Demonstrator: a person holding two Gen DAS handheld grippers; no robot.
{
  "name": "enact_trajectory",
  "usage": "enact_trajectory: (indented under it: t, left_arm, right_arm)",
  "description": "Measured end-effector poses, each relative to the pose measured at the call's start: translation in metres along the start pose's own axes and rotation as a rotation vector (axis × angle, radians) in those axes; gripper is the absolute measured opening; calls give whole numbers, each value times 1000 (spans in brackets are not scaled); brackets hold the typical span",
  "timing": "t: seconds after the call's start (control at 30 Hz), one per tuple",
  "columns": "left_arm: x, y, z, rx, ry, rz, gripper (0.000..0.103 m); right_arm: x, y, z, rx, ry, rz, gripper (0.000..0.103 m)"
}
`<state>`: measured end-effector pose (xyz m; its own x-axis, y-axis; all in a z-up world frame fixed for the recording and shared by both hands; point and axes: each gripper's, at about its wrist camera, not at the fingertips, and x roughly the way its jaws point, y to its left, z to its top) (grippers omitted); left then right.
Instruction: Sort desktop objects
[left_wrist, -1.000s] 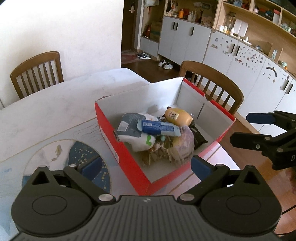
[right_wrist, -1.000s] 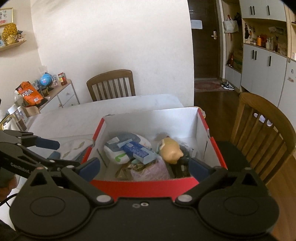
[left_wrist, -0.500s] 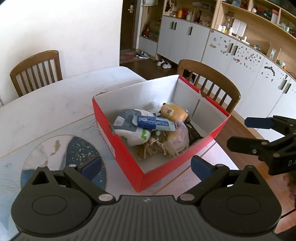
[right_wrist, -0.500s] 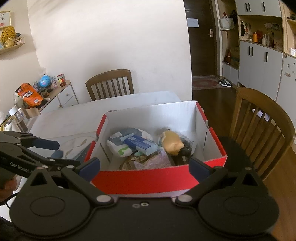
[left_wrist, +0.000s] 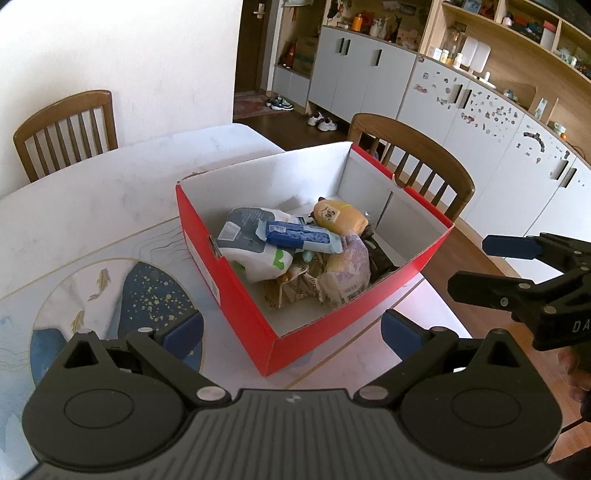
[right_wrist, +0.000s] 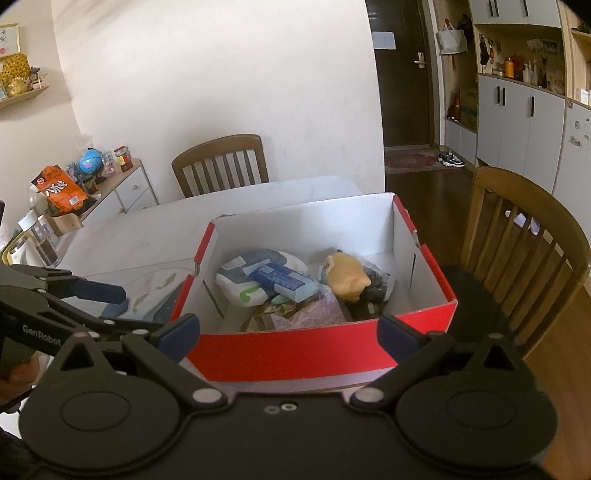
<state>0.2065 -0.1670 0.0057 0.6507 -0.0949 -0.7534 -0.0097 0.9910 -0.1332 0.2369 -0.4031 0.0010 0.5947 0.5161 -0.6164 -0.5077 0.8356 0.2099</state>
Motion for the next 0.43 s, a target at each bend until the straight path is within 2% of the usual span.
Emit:
enact_trajectory:
  t: [0.43]
  left_arm:
    - [0, 0, 1, 14, -1, -1, 103]
  right_arm:
    - [0, -1, -2, 8, 7, -2, 103]
